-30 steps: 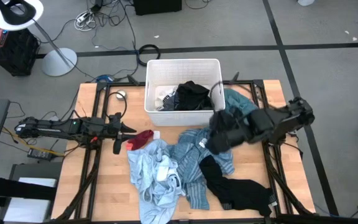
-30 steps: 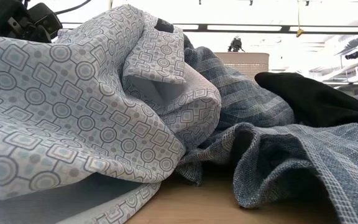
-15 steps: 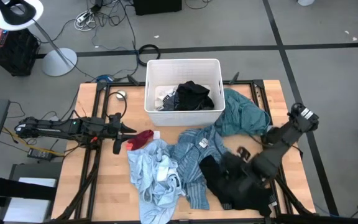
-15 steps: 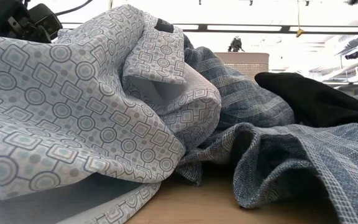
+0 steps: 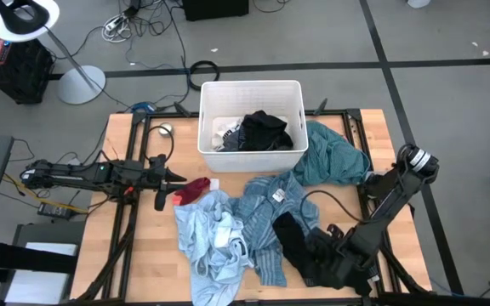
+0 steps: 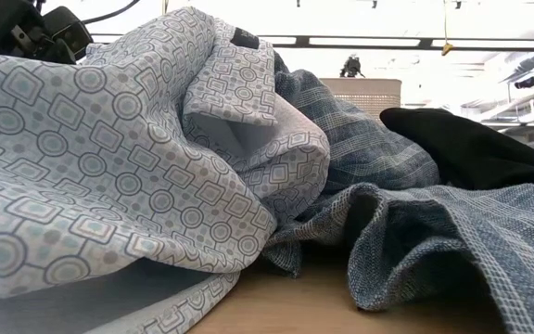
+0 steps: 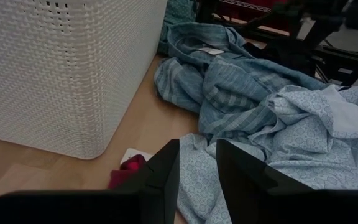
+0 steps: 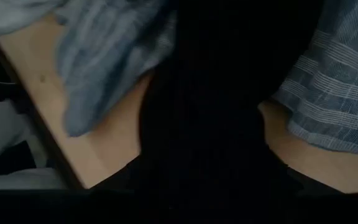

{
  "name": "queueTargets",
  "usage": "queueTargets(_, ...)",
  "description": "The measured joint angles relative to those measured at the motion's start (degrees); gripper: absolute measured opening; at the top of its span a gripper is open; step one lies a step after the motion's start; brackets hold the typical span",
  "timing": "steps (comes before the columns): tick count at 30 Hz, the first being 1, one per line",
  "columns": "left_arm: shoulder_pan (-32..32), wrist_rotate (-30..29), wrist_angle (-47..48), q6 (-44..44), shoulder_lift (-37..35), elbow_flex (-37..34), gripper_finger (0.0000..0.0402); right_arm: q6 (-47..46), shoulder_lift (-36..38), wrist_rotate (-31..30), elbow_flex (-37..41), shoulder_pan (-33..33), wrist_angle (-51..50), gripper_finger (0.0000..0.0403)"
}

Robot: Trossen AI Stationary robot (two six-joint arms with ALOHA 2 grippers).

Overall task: Sort clothes
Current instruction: Put the black boxers into the laundry bin

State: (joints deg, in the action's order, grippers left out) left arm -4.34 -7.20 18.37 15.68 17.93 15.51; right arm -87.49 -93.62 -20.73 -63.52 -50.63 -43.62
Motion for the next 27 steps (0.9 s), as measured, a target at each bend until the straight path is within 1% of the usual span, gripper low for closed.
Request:
queueTargets(5,0.00,-0.01,0.30,0.25,0.01,0.00,0.0111,0.04,0.00,0.89,5.10,0.04,5.63,0.0194)
queueTargets(11,0.00,-0.02,0.37,0.22,0.00,0.00,0.0111,0.94,0.00,2.01,10.79,0.10,14.66,0.0208)
queueTargets(14,0.00,-0.02,0.41,-0.04,0.02,0.00,0.0111,0.50,0.00,3.17,13.55,0.80,17.87,0.0208)
queueTargets(16,0.00,-0.04,0.41,-0.06,0.01,0.00,0.0111,0.38,0.00,4.65,14.82,1.63,18.83,0.0202)
queueTargets(18,0.00,-0.02,0.43,-0.07,0.01,0.00,0.0111,0.06,0.00,6.22,15.64,2.59,18.81,0.0181)
queueTargets(19,0.00,-0.04,0.43,-0.07,0.02,0.00,0.0111,0.15,0.00,6.86,15.78,3.03,18.77,0.0163)
queueTargets(21,0.00,-0.04,0.43,-0.09,0.02,0.00,0.0111,1.16,0.02,7.41,15.86,3.73,18.84,0.0109)
queueTargets(23,0.00,-0.02,0.43,-0.05,0.00,0.00,0.0111,2.87,0.02,7.51,15.82,4.23,18.72,0.0040)
queueTargets(24,0.00,-0.04,0.43,-0.07,0.01,0.00,0.0111,3.84,0.02,7.51,15.65,4.39,18.64,0.0022)
queueTargets(27,0.00,-0.04,0.43,-0.17,0.01,0.00,0.0111,4.41,0.02,8.77,14.10,5.49,16.40,0.0015)
